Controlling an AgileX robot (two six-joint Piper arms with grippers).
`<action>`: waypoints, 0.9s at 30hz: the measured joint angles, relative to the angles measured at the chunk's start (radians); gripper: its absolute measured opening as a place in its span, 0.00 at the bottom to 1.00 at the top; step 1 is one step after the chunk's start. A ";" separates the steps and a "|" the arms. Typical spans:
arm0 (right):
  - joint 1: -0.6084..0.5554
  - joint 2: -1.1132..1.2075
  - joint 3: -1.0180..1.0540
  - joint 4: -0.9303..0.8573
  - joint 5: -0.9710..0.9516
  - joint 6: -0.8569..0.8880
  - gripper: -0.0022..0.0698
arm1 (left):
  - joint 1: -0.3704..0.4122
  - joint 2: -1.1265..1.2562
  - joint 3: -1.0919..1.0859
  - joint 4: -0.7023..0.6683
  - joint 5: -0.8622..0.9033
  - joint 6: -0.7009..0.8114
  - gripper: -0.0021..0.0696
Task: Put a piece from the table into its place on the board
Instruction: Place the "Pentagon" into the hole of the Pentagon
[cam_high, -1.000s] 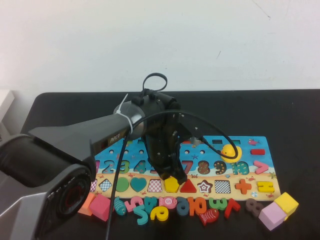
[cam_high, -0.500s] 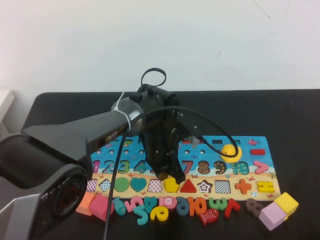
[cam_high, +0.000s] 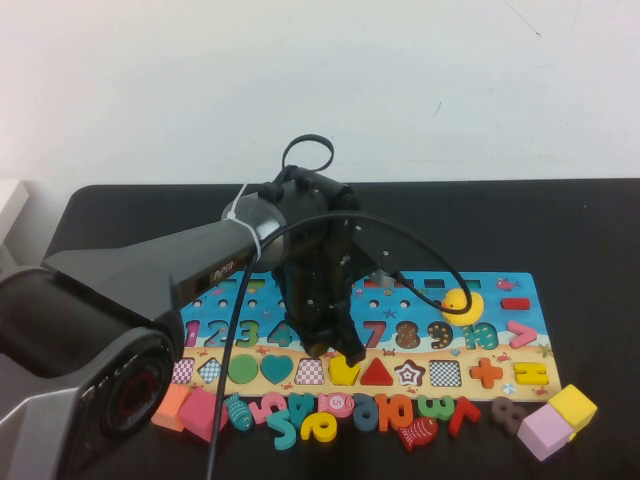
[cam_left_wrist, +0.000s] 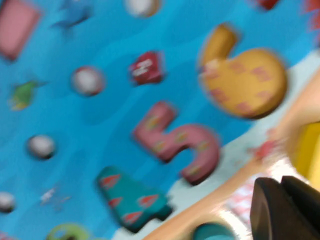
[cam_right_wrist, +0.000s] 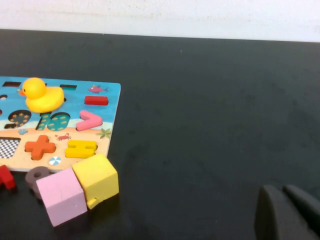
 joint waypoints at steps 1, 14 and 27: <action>0.000 0.000 0.000 0.000 0.000 0.000 0.06 | 0.000 0.000 0.000 0.014 0.000 -0.007 0.03; 0.000 0.000 0.000 0.000 0.000 0.000 0.06 | 0.000 0.000 0.000 -0.045 0.008 0.001 0.03; 0.000 0.000 0.000 0.000 0.000 0.000 0.06 | 0.000 0.028 0.000 0.026 0.026 -0.015 0.03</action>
